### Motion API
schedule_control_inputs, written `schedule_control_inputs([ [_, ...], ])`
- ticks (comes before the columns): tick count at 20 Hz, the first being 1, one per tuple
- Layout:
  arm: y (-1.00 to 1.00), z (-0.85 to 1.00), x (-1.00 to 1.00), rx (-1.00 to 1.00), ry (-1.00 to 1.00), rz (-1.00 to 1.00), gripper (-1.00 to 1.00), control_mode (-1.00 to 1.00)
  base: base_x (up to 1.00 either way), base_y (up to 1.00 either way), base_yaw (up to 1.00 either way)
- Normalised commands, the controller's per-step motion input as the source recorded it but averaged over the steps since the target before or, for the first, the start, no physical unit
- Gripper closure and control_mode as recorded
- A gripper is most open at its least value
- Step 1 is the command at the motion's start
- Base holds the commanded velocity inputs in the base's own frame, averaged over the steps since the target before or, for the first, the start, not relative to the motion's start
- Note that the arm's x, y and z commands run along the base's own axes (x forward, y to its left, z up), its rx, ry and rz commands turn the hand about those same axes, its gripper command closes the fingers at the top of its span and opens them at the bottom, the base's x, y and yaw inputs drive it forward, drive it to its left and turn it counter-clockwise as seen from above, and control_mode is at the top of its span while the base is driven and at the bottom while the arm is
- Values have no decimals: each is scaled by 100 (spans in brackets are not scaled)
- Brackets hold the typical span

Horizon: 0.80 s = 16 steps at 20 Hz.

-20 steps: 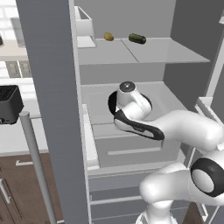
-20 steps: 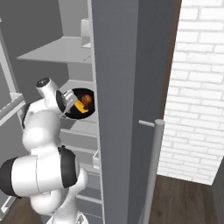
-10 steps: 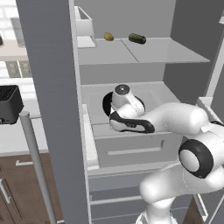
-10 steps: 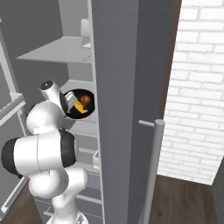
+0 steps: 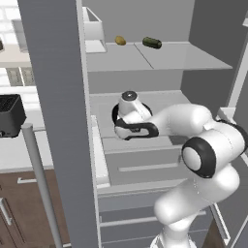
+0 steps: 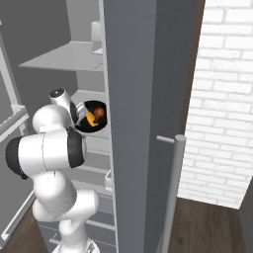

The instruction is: Pick the chicken drumstick and corn from their plates and place them in the bowl. Then put the bowl in the fridge.

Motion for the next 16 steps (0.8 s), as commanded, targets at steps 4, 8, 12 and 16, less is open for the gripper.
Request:
schedule_control_inputs([
  [4, -10, 0, 60, -1, 7, 12, 100, -100, 0, 0, 0],
  [8, -17, -4, 27, -1, 0, 18, 100, -100, 0, 0, 0],
  [12, -24, -8, 22, 0, 0, 20, 100, -100, 0, 0, 0],
  [16, -39, -1, 44, 0, 0, 20, 100, -100, 0, 0, 0],
])
